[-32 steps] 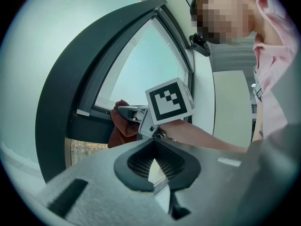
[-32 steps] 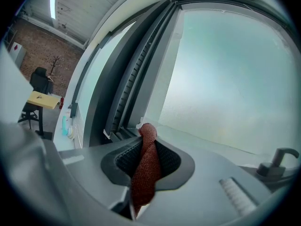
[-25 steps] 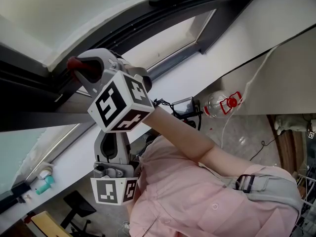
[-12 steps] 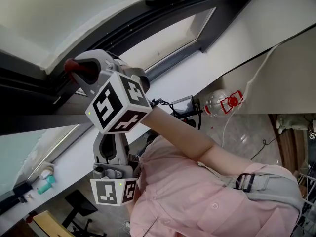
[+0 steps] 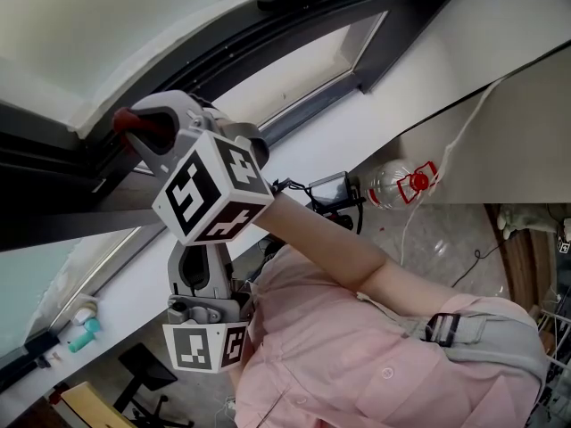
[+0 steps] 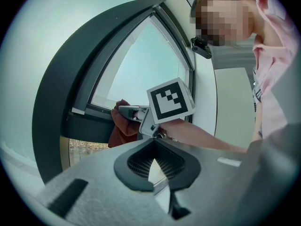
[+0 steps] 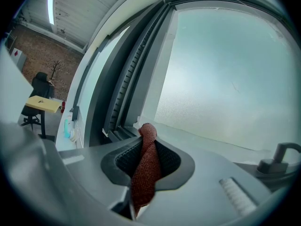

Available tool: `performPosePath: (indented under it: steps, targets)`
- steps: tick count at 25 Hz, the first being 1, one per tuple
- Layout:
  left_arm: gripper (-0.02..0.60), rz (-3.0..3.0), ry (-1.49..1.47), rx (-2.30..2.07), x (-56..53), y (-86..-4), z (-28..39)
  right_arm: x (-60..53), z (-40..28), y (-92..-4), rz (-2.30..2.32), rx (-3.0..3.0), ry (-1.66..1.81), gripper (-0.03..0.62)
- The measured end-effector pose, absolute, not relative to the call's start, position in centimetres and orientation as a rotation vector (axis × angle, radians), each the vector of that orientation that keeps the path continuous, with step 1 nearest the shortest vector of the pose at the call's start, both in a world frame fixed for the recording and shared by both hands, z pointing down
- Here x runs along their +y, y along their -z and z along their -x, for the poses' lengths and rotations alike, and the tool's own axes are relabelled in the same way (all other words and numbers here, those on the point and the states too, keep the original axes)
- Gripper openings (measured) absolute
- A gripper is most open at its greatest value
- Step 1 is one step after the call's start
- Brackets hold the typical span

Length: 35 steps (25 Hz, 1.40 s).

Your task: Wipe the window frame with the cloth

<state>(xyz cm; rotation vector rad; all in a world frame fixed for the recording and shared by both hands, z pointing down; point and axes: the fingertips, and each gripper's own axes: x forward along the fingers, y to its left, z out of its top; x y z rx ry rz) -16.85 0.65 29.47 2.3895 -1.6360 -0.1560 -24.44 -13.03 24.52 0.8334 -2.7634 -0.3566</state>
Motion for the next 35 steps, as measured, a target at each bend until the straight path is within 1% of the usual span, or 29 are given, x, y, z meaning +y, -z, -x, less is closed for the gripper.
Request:
performPosePath:
  steps: [27,35]
  targets:
    - [-0.005,-2.383,0.167,-1.617,0.4,-29.6,16.7,-13.3,24.0,-24.4,-0.851,-2.766,0.355,0.064]
    - [-0.005,-2.338,0.116,-1.615,0.6,-30.9,16.9,-13.1,23.9,-24.3,-0.910,-2.784,0.384,0.063]
